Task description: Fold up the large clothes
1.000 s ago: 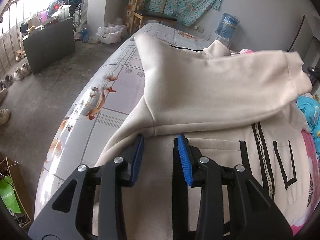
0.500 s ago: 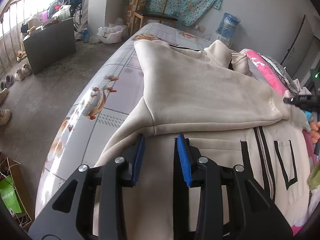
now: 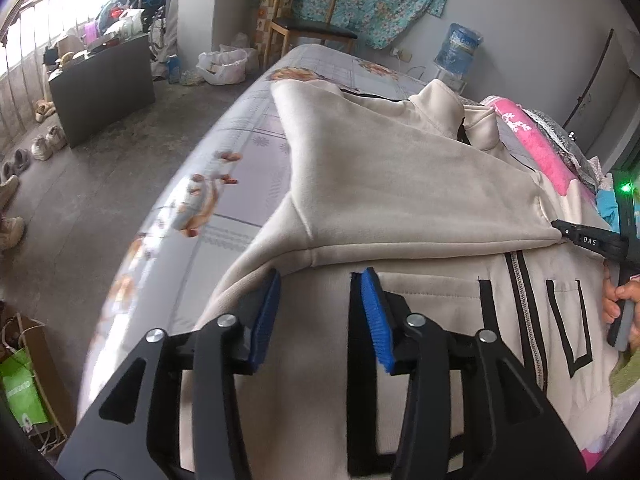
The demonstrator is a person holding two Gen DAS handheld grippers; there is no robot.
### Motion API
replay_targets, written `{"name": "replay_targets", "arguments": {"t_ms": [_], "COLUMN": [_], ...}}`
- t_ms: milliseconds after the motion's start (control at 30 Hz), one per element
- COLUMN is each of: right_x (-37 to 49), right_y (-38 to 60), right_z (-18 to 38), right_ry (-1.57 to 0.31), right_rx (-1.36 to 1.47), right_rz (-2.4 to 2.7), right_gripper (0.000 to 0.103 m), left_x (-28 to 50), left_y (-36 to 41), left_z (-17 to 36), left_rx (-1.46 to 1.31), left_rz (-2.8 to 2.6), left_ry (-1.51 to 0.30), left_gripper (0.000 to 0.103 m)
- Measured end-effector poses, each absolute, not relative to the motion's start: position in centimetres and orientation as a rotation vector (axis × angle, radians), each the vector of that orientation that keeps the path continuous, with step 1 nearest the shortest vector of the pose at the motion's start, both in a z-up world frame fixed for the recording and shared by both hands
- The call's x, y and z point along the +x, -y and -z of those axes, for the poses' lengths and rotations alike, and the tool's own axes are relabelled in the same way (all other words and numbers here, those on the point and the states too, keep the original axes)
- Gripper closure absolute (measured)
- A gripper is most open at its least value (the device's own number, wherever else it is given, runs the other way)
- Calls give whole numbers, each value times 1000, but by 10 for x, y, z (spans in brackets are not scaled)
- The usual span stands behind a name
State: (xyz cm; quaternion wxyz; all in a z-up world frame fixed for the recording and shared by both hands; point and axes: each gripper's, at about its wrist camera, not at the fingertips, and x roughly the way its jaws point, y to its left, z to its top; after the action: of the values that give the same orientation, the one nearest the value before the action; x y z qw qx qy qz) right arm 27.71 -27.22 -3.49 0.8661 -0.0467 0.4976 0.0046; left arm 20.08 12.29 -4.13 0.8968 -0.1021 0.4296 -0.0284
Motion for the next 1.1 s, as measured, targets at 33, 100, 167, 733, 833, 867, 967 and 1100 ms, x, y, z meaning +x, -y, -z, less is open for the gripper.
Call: {"name": "replay_targets", "arguments": {"t_ms": [33,100,167,733,833,867,967,1100], "right_x": [276,266,253,131,114,109,105,115], "right_y": [273,274,280,489,556,581,629,672], "right_z": [32,23,9,-39,-30,-26,-14,-2], "right_ry": [-1043,-1038,-1016,-885,-862,-849,-821,-789], "right_rx": [-86,-49,-19,349,515,581,716,824], "right_rz": [-7,-16,-39,259,354,390,454,520], "right_gripper": [83,83,77,49,49,49,49,49], "left_x": [197,186,175,304,320,323,319,313], "left_y": [-125,-132,-137,-28,-20,-18,-14,-20], "left_z": [35,14,-13,16,42,48,52,55], "left_rx": [-210,-210,-181,2,28,35,71,35], "left_rz": [52,24,-7,39,45,45,35,29], "left_ry": [-890,-878,-851,-980,-1035,-1048,-990,-962], "left_gripper": [57,44,38,16,16,15,11,7]}}
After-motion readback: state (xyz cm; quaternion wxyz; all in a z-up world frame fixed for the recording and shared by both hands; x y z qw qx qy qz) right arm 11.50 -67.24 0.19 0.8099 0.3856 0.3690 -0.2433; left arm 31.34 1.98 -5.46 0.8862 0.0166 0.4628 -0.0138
